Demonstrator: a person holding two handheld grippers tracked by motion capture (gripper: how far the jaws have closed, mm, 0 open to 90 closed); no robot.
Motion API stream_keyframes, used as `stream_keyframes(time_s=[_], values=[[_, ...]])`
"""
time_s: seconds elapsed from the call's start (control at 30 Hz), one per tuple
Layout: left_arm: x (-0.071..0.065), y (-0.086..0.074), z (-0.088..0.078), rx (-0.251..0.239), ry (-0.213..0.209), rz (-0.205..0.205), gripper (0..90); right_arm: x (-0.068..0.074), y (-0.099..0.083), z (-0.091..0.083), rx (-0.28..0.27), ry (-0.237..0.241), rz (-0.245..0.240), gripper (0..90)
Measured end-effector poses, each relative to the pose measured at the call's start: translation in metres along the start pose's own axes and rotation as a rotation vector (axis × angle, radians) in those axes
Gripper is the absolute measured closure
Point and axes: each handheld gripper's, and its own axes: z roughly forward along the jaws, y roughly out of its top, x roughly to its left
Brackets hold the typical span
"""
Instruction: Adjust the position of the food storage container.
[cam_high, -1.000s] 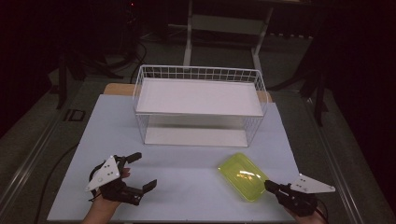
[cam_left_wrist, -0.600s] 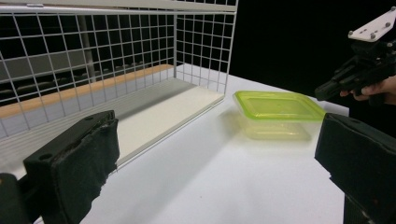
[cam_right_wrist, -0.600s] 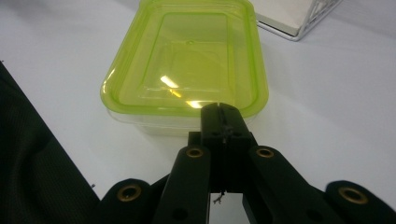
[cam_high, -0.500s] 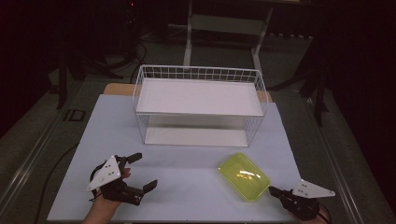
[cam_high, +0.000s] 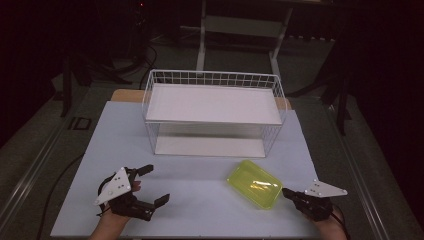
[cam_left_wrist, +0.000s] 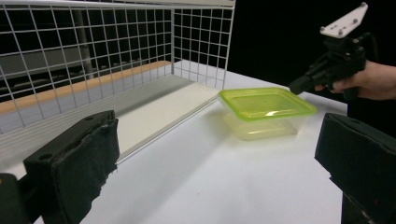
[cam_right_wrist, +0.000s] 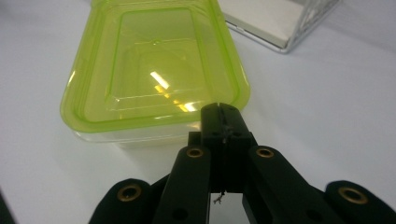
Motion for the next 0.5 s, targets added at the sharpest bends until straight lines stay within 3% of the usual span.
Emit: stream_keyframes(time_s=[0.5], values=[[-0.001, -0.002, 0.002, 0.005, -0.010, -0.006, 0.4, -0.008, 0.028, 0.037, 0.006, 0.024, -0.023, 90.0]])
